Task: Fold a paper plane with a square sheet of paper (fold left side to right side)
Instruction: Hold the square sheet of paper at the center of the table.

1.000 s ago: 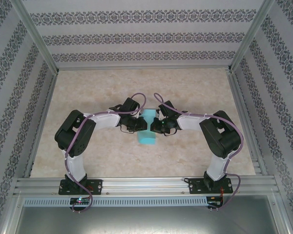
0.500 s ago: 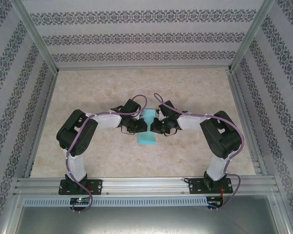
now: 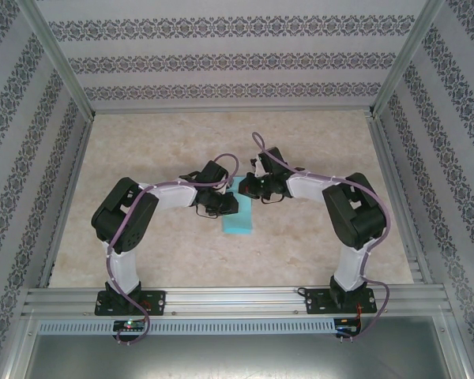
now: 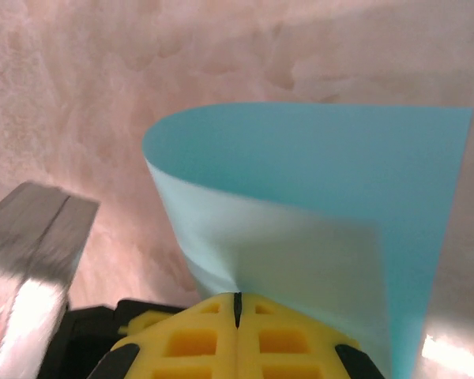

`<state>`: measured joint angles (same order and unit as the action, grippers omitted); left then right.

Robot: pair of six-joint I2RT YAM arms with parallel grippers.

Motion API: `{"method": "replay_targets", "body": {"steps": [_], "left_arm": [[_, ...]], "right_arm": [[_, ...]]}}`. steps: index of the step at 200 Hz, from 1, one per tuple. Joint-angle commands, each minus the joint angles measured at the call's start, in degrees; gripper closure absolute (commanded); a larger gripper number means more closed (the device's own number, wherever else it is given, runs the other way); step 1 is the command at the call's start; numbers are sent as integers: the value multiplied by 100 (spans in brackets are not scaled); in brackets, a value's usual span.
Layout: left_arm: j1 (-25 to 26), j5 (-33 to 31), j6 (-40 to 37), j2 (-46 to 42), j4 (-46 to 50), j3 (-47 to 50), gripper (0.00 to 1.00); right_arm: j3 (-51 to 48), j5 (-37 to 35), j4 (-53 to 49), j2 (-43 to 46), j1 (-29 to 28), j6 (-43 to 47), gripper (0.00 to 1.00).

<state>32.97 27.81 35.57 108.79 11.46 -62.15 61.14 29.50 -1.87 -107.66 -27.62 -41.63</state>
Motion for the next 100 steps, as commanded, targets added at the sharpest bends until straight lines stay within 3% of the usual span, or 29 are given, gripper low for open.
{"method": "replay_targets", "body": {"steps": [1, 100], "left_arm": [[139, -189, -90, 182, 384, -5, 80], [148, -72, -148, -246, 371, -118, 76]], "right_arm": [[159, 43, -37, -265, -42, -24, 97], [174, -313, -601, -704, -42, 128, 97]]}}
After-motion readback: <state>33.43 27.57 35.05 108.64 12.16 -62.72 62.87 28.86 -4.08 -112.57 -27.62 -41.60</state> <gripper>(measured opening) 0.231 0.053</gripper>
